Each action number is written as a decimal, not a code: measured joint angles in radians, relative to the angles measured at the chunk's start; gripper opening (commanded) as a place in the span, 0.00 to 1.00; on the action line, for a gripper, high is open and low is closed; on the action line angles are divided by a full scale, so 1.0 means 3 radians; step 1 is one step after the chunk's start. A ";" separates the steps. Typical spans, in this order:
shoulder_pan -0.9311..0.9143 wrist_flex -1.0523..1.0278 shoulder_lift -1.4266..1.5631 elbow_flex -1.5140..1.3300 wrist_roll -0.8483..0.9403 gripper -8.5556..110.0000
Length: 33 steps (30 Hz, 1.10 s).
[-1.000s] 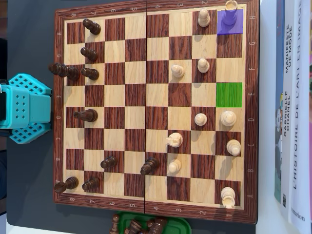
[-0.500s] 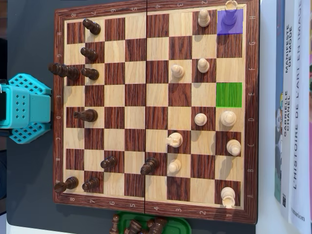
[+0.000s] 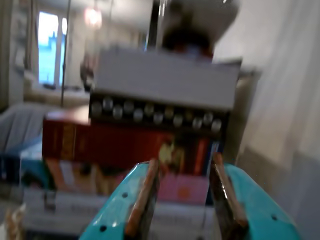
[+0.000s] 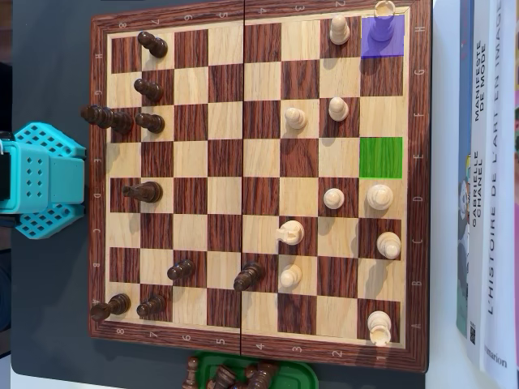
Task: Play chess
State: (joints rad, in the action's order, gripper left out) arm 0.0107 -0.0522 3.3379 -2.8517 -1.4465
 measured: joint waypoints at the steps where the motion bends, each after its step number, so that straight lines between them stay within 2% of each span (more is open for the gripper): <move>1: 0.0000 -0.0097 0.0010 0.0000 0.0000 0.21; 16: 0.0000 -0.0286 0.0000 -0.0363 0.0000 0.21; 33: 0.0153 -0.1754 0.0000 0.0066 0.0000 0.21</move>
State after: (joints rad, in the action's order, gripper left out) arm 0.0568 -0.5783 3.3379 -2.8317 -1.4465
